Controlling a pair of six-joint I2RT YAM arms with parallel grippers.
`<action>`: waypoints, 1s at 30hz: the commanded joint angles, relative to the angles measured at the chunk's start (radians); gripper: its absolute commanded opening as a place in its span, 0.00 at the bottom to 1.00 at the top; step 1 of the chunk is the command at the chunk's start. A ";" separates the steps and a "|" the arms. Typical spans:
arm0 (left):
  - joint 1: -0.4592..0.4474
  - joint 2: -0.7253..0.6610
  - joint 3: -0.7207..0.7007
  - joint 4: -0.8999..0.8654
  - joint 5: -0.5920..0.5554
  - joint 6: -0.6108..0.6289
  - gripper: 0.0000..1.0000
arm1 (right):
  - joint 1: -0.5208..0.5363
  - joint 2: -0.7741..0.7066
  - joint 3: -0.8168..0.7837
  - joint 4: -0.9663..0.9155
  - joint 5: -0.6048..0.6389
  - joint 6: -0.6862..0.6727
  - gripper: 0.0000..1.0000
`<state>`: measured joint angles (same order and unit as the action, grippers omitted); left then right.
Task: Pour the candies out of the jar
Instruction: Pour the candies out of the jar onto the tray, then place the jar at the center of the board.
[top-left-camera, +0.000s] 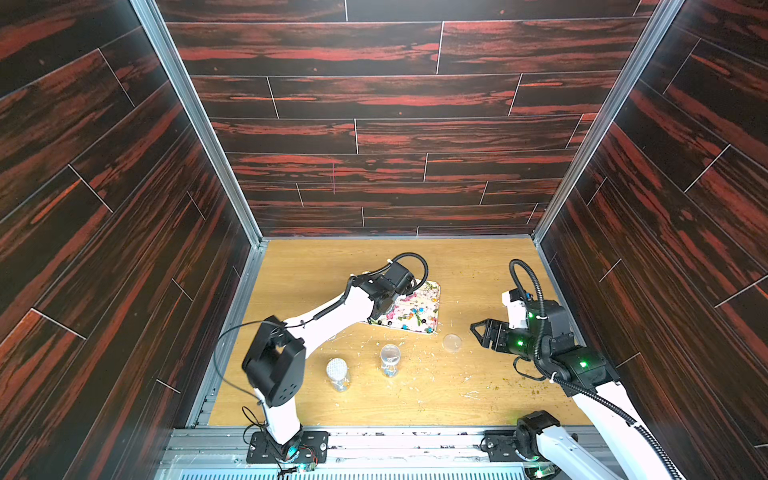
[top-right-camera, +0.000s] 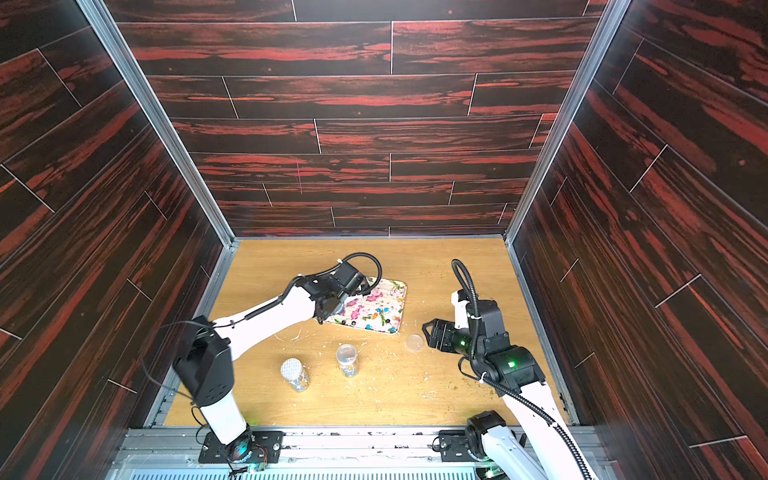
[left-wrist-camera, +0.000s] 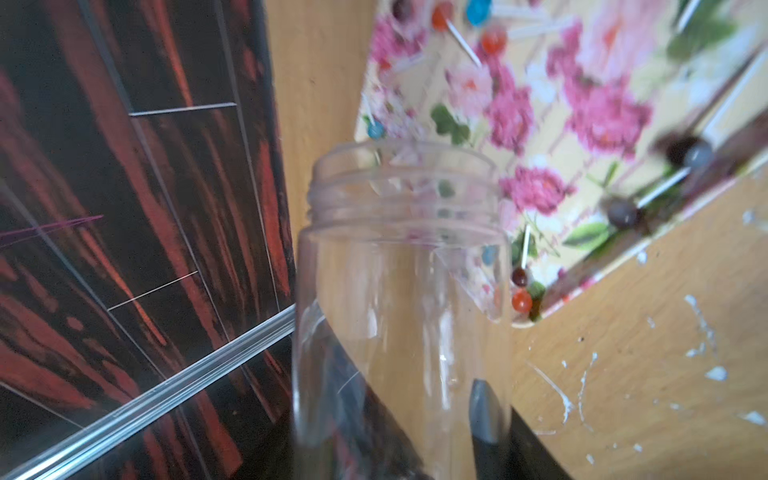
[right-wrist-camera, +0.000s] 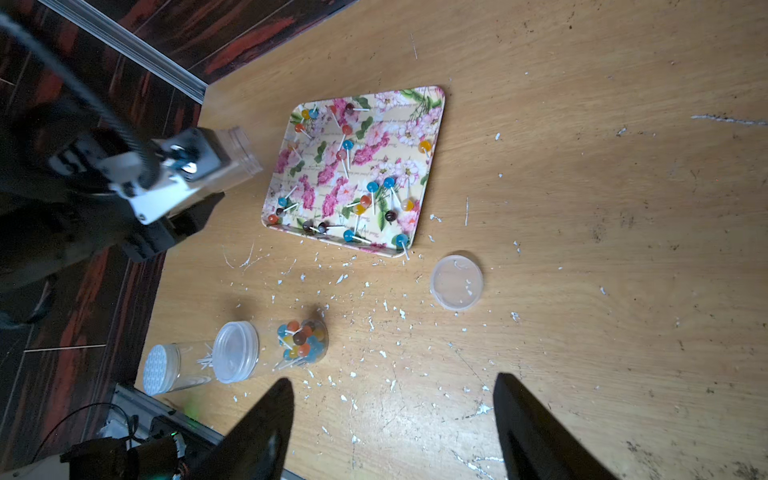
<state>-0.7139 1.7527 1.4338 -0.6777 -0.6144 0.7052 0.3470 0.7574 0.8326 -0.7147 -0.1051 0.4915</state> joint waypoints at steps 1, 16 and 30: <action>0.002 -0.097 -0.039 0.092 0.069 -0.094 0.49 | -0.003 0.007 0.009 0.013 -0.031 0.018 0.78; 0.004 -0.497 -0.394 0.708 0.479 -0.386 0.54 | -0.003 0.189 0.241 0.193 -0.330 0.060 0.76; 0.004 -0.591 -0.496 0.821 0.799 -0.413 0.53 | -0.002 0.503 0.560 0.242 -0.711 0.082 0.68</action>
<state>-0.7120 1.2049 0.9413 0.0860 0.0975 0.3046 0.3470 1.2213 1.3598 -0.4541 -0.7185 0.5762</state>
